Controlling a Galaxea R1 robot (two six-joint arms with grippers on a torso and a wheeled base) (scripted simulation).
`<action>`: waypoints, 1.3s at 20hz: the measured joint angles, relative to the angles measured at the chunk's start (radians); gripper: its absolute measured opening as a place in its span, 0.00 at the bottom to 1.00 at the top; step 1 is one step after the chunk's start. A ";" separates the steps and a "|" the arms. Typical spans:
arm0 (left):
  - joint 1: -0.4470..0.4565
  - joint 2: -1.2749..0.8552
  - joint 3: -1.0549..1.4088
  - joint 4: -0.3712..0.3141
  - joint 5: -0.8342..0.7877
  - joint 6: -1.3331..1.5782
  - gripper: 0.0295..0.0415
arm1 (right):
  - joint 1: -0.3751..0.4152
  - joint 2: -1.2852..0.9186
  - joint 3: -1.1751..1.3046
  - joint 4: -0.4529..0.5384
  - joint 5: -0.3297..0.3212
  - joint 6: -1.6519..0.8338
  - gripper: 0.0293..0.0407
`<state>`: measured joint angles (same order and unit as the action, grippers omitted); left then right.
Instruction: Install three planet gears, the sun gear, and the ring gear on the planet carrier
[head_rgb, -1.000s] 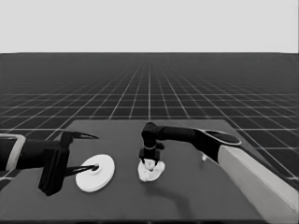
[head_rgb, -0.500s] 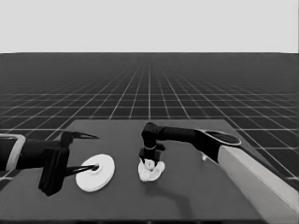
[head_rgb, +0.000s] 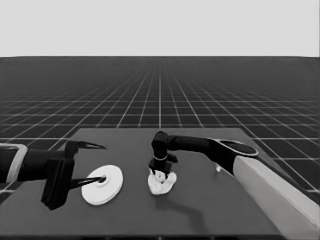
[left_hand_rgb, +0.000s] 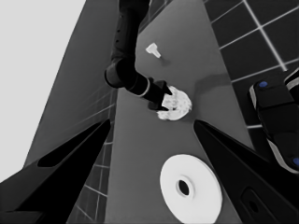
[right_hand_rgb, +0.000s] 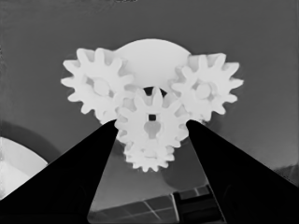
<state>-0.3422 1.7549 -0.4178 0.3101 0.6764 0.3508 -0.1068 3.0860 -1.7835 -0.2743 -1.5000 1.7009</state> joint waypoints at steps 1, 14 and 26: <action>0.000 0.000 0.000 0.000 0.000 0.000 0.75 | 0.000 0.000 0.000 0.000 0.000 0.010 0.14; 0.000 0.000 0.000 0.000 0.000 0.000 0.75 | 0.000 0.000 0.000 0.000 0.000 0.147 0.14; 0.000 0.000 0.000 0.000 0.000 0.000 0.75 | 0.000 0.000 0.000 0.000 0.000 0.272 0.14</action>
<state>-0.3422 1.7549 -0.4178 0.3101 0.6764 0.3508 -0.1068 3.0859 -1.7835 -0.2743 -1.5000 1.9732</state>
